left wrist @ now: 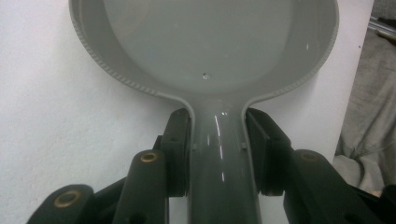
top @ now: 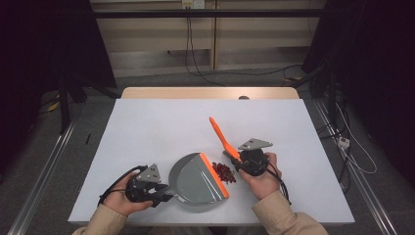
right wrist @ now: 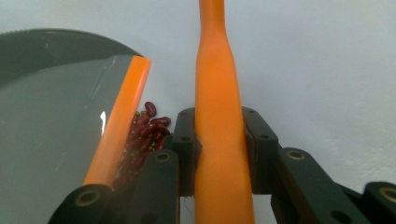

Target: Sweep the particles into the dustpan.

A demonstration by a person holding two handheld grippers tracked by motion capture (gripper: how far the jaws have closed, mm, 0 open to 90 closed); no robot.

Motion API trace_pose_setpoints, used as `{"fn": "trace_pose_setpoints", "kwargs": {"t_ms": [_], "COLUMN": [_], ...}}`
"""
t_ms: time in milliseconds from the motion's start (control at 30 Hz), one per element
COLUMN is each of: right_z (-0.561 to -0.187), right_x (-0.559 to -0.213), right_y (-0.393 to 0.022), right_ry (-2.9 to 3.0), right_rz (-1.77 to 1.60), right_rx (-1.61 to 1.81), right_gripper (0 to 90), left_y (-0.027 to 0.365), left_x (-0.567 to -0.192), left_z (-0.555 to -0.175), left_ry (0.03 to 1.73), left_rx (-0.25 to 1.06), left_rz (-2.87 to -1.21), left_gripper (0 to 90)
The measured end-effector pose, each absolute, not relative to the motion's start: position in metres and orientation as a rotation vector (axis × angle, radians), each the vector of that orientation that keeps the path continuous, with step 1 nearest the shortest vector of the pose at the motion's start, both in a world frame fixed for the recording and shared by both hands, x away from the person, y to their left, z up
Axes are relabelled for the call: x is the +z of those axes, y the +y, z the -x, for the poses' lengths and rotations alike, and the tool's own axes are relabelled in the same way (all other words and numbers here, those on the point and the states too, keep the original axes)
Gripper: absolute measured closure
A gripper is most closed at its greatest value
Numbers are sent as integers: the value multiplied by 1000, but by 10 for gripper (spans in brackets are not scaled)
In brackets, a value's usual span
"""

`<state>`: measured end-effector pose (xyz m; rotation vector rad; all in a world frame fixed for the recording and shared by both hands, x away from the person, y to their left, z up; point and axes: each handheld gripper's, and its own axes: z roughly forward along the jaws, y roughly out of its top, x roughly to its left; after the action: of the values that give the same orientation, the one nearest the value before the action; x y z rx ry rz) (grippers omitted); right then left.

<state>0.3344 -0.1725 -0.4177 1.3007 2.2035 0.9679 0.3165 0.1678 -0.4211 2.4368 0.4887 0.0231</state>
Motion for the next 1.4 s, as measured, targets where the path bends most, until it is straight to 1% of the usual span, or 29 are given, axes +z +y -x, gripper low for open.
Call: {"fn": "trace_pose_setpoints", "kwargs": {"t_ms": [800,933,1000,1400], "right_z": [-324,-323,-323,-320], "right_x": [-420,-421,-421,-422], "right_y": [-140,-138,-136,-123], "right_ry": [2189,2176,2174,2170], "right_rz": [-1321,-1340,-1346,-1350], "right_rx": [1048,1070,1077,1114], "right_gripper": [704,703,702,699], "left_y": [161,160,160,158], "left_x": [-421,-421,-421,-421], "left_z": [-318,-317,-318,-318], "left_ry": [499,522,505,533], "left_rx": [-12,-20,-16,-29], "left_rz": [-2443,-2420,-2434,-2418], "left_gripper": [628,627,628,628]}}
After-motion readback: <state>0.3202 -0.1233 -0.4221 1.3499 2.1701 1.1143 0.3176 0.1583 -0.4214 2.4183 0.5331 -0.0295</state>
